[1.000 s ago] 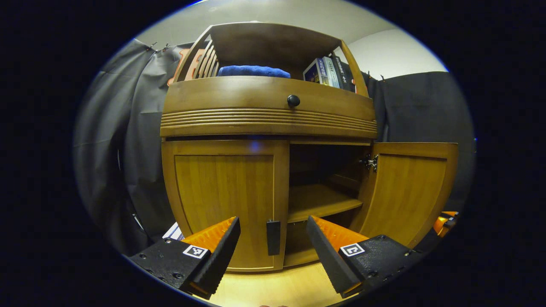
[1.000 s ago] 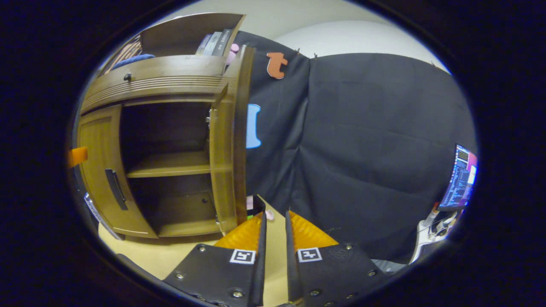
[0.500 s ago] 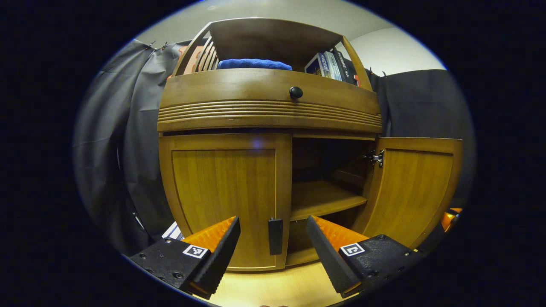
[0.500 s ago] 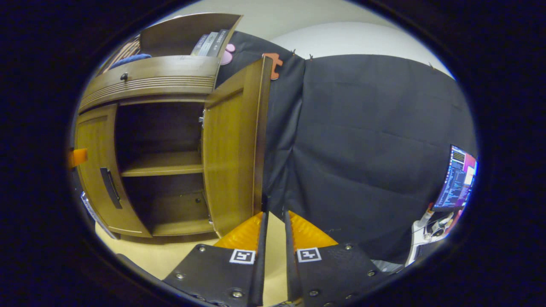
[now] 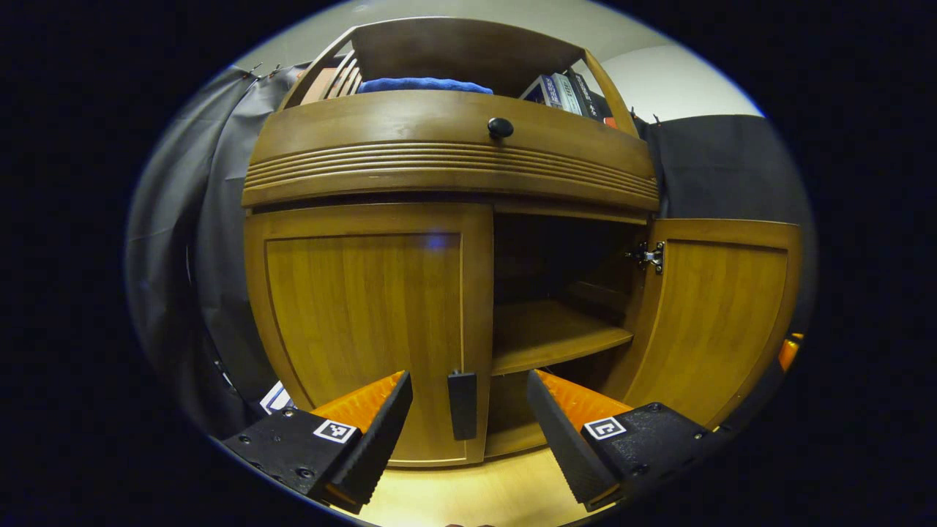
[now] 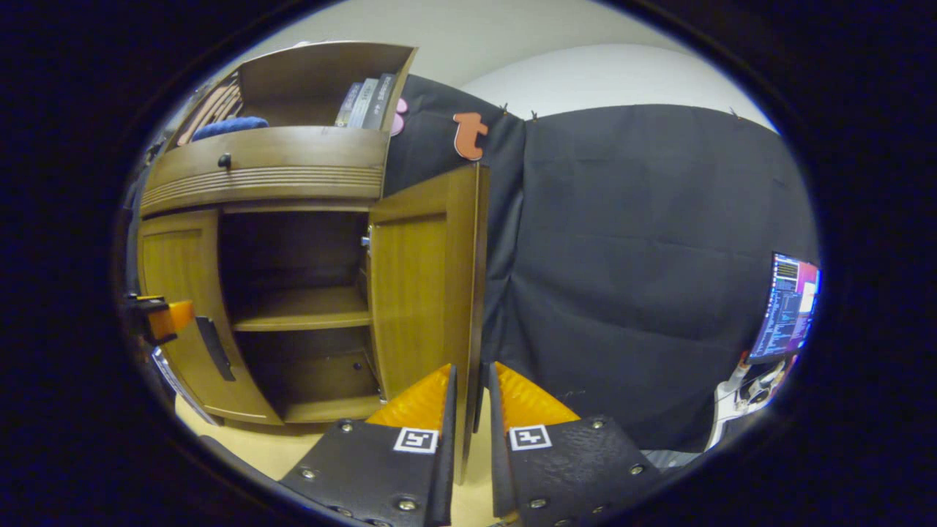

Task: Open the right door of the double-door shoe cabinet with the right hand, and open the left door with the left hand.

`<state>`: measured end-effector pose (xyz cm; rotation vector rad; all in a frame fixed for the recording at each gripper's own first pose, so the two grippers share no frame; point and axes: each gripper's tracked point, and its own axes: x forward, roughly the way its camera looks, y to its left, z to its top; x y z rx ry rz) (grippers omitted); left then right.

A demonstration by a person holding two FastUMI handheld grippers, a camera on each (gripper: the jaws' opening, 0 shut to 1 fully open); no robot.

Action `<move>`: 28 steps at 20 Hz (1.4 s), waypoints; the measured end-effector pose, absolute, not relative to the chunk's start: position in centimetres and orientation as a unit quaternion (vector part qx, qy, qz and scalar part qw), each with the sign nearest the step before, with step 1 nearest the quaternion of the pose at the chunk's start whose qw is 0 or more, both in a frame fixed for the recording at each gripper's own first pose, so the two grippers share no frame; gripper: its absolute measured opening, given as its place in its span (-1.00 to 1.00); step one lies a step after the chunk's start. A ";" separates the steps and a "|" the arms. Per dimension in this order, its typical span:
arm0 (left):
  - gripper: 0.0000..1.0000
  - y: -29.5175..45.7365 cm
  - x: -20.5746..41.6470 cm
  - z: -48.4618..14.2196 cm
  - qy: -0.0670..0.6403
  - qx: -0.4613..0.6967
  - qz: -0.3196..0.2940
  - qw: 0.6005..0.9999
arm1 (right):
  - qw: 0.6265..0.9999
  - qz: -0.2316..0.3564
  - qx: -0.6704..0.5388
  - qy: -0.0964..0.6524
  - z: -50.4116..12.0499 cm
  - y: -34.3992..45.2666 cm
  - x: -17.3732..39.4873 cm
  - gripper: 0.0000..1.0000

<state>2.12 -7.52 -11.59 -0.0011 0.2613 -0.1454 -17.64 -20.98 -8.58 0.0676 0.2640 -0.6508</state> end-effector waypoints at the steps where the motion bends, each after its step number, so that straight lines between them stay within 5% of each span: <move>1: 0.96 -7.8 2.8 -11.9 0.129 0.005 -0.075 0.989 | 0.940 -0.315 0.036 0.124 -8.3 -20.7 -17.8 -0.57; 16: 0.97 -9.5 8.2 -18.6 0.180 0.062 -0.059 0.980 | 0.933 -0.338 0.061 0.105 -8.0 -22.5 -22.3 -0.58; 20: 0.70 -8.9 8.9 -20.5 0.203 0.055 -0.042 0.977 | 0.928 -0.344 0.065 0.125 -9.2 -23.5 -23.1 -0.58; 25: 0.02 -7.5 8.8 -22.1 0.225 0.042 -0.017 0.973 | 0.931 -0.332 0.053 0.140 -9.8 -23.3 -22.8 -0.58; 28: -0.21 -7.4 8.4 -22.9 0.235 0.018 -0.016 0.972 | 0.935 -0.317 0.053 0.147 -10.2 -22.9 -22.2 -0.58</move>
